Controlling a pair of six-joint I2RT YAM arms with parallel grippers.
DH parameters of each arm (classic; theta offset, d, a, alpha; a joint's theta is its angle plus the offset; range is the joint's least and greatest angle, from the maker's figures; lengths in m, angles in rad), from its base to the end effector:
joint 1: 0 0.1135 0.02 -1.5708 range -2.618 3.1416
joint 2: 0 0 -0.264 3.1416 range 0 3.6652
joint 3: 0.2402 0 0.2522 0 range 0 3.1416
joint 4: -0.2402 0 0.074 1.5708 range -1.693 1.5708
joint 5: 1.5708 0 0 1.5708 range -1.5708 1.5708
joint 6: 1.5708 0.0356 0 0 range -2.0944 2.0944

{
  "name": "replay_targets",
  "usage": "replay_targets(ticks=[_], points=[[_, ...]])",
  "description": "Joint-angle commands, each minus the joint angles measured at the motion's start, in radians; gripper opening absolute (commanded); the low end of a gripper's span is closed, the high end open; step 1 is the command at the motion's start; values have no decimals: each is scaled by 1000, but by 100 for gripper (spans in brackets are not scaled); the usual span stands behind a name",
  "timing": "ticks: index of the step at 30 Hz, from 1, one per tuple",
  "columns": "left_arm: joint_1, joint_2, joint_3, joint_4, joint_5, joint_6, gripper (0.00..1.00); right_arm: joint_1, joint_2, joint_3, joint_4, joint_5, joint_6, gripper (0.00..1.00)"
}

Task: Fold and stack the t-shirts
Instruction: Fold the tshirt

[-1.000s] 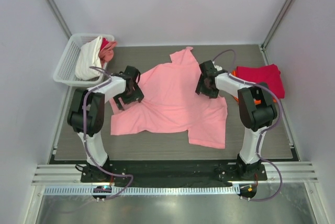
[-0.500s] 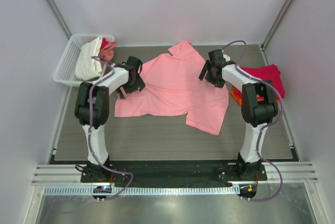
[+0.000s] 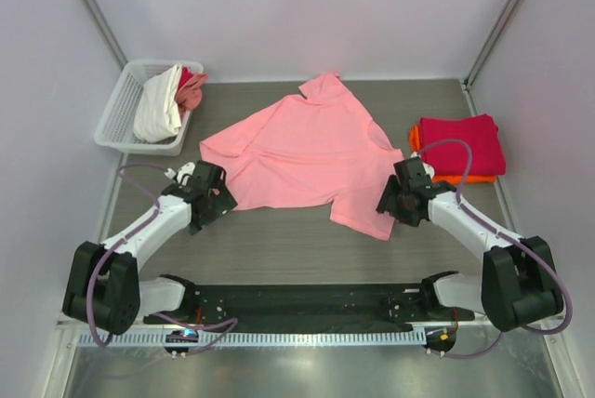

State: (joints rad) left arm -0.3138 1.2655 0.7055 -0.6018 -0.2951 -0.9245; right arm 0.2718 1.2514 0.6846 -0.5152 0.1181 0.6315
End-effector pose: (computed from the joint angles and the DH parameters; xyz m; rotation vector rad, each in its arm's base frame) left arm 0.2153 -0.0590 0.1869 -0.8716 2.4943 0.0018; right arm 0.2201 0.0570 0.1867 0.5120 2.5980 0.1473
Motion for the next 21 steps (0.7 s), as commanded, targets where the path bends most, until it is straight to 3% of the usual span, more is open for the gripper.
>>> replay_targets(ticks=[1, 14, 17, 18, 21], points=[[2, -101, -32, 68, -21, -53, 100, 12, -75, -46, -32, -34, 51, 67], [59, -172, -74, 34, -70, -114, 98, 107, -76, -141, -42, -35, 154, 60], [61, -187, -90, 34, -68, -122, 98, 130, -87, -163, -37, -32, 171, 47], [62, -192, -98, 40, -64, -126, 98, 130, -89, -166, -40, -8, 174, 31], [61, -201, -132, 60, -53, -140, 97, 129, -110, -158, -71, 58, 188, 6]])
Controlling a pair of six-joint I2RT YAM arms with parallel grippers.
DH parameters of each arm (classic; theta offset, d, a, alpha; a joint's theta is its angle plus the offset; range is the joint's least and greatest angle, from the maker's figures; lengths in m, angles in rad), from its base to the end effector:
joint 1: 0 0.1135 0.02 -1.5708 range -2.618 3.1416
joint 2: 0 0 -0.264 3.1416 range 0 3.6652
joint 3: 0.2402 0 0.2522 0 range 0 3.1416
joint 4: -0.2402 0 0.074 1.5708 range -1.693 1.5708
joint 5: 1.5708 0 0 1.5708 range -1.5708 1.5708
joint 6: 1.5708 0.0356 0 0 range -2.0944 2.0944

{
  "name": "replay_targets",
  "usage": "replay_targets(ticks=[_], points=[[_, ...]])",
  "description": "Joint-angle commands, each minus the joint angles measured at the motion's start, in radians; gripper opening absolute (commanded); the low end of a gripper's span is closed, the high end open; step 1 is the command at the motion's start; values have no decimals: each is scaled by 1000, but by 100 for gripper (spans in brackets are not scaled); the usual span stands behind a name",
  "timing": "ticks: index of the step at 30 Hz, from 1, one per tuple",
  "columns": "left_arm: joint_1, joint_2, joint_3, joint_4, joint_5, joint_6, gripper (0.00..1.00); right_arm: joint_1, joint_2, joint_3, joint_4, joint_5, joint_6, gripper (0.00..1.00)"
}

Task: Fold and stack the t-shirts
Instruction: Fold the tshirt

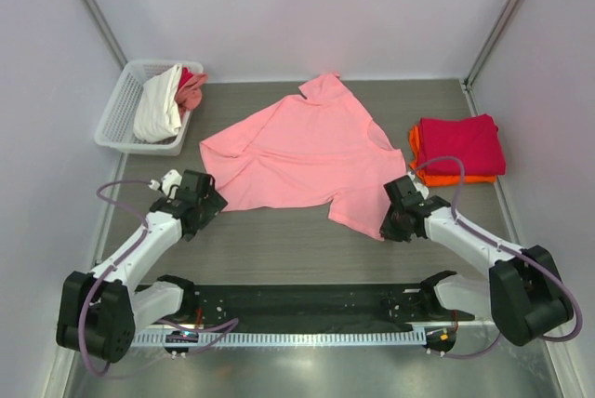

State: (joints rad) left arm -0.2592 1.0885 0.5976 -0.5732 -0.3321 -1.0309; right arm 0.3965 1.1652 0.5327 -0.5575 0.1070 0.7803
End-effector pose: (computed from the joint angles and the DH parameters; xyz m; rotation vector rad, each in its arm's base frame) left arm 0.1906 -0.0385 0.1907 -1.0590 2.3139 -0.0553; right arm 0.1763 0.0697 0.1581 0.5546 2.7051 0.1724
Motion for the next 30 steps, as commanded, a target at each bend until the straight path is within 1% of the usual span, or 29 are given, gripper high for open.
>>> replay_targets(ticks=[1, 3, 6, 7, 8, 9, 12, 13, 15, 16, 18, 19, 20, 23, 30], points=[[6, -24, -28, 41, -12, -37, 96, 4, -45, 10, -42, 85, 45, 1], [6, -21, -42, 44, -1, -41, 95, 5, -79, 26, -83, 112, 59, 1], [6, -18, -55, 58, 4, -51, 92, 4, -159, 38, -110, 157, 66, 1], [6, -16, -58, 62, 4, -60, 90, 4, -171, 39, -116, 166, 66, 1], [6, -12, -62, 73, 5, -63, 86, 5, -180, 39, -123, 160, 66, 1], [6, -12, -67, 73, 5, -66, 86, 5, -180, 39, -125, 160, 66, 1], [6, 1, -74, 91, -5, -84, 81, 5, -174, 27, -119, 142, 70, 1], [6, 10, -73, 93, -19, -89, 78, 4, -174, 20, -116, 137, 71, 1], [6, 19, -59, 91, -57, -92, 75, 5, -180, 13, -110, 131, 71, 1], [6, 25, -53, 91, -67, -93, 71, 5, -185, 10, -110, 131, 68, 1], [9, 50, -38, 84, -82, -97, 66, 5, -193, 10, -110, 134, 66, 1], [11, 74, -15, 66, -102, -100, 61, 5, -194, 9, -110, 132, 65, 1], [14, 86, -3, 55, -111, -103, 58, 5, -196, 9, -111, 135, 65, 1], [38, 135, 27, 44, -110, -107, 58, 5, -199, 7, -110, 135, 66, 1], [83, 218, 30, 119, -56, -115, 57, 5, -205, 10, -107, 132, 62, 1]])
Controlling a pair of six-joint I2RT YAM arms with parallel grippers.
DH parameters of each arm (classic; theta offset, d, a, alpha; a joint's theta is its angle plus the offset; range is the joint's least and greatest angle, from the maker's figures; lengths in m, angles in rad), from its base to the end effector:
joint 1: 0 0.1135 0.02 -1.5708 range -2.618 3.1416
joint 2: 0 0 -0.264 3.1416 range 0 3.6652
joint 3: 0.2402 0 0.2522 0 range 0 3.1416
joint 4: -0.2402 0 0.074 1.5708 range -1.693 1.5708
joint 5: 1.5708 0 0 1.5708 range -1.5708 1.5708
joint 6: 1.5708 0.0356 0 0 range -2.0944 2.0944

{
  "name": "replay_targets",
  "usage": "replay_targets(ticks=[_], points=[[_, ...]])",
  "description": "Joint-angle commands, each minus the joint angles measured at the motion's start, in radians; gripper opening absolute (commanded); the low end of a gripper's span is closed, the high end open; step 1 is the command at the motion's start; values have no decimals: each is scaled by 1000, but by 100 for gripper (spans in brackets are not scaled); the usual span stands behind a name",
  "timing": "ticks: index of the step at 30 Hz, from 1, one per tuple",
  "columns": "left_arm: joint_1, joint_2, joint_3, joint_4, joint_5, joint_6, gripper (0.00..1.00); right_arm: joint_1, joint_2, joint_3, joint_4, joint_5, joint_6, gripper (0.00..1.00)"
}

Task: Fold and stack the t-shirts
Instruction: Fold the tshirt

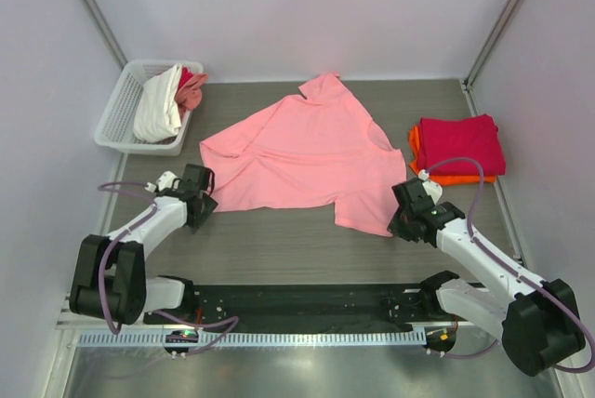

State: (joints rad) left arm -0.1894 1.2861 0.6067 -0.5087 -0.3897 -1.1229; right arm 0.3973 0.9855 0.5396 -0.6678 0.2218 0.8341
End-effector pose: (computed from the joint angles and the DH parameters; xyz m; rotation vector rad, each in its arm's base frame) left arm 0.2128 -0.0270 0.1604 -1.2606 2.2806 0.0994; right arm 0.1589 0.0582 0.1845 0.6390 2.5634 0.1147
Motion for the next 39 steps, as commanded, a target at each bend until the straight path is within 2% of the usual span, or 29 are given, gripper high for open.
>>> replay_targets(ticks=[1, 6, 8, 11, 15, 17, 22, 28, 33, 39], points=[[15, 30, 19, 65, 8, -28, 56, 5, -27, 5, 2, 16, 10, 1], [21, 93, 42, 99, 20, -40, 51, 5, -30, 5, 5, 10, 5, 1], [22, 116, 48, 122, 31, -44, 43, 5, -28, 3, 7, 4, 3, 1], [28, 142, 48, 151, 52, -54, 42, 5, -31, 0, 7, -2, 3, 1], [45, 185, 50, 173, 71, -64, 22, 3, -48, -4, 7, -4, 2, 1], [57, 208, 60, 174, 92, -66, 0, 5, -50, -3, 7, -10, 0, 1], [56, 158, 70, 119, 101, -37, 0, 5, -54, 51, -6, 20, -23, 1], [56, -99, 9, -27, 127, -11, 0, -3, -51, 204, -45, 106, -62, 1], [56, -318, -32, -151, 163, 8, 0, -6, -33, 313, -55, 106, -84, 1], [57, -413, 25, -252, 238, 43, 0, -8, -93, 350, -61, 97, -107, 1]])
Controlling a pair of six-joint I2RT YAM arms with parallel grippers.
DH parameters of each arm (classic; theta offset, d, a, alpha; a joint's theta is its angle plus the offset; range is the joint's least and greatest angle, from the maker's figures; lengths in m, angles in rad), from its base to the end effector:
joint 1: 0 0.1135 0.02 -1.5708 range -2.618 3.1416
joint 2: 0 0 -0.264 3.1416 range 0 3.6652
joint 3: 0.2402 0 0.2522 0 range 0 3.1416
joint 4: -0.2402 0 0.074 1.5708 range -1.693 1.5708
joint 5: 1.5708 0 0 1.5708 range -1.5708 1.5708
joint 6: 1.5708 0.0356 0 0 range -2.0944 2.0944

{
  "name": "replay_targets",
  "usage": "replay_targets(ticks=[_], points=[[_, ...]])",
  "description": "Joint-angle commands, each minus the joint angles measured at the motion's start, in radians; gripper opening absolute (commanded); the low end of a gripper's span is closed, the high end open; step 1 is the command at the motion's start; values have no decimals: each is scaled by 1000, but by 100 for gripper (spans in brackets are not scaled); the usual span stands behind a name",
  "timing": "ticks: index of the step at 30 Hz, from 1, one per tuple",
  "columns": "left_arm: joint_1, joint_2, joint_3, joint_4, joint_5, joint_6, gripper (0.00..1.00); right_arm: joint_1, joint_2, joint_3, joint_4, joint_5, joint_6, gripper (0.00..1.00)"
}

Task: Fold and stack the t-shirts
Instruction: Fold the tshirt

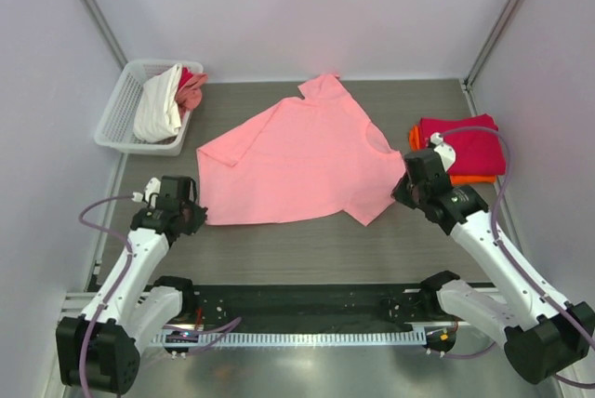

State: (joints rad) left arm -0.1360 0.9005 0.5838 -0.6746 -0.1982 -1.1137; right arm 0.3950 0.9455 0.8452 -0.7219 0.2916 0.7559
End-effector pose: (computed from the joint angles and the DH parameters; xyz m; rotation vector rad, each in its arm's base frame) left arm 0.1665 -0.0157 0.2100 -1.2638 2.2150 -0.2390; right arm 0.1782 0.0632 0.2835 0.5563 2.2922 0.2133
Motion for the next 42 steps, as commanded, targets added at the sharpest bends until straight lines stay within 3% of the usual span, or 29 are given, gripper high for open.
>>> replay_targets(ticks=[1, 8, 23, 30, 42], points=[[4, -34, 60, -104, 49, 38, 0, -4, -63, 49, -8, 26, -35, 1], [4, 15, 100, -132, 37, 58, 0, -4, -131, 63, -28, 24, -61, 1], [3, -3, -87, -39, 48, -11, 0, -4, -70, 12, -50, 20, -67, 1], [4, 64, -84, -10, 54, -53, 0, -21, 91, 118, 9, 43, -128, 1], [33, 208, 36, 46, 65, -150, 0, -131, 522, 468, 105, -109, -197, 1]])
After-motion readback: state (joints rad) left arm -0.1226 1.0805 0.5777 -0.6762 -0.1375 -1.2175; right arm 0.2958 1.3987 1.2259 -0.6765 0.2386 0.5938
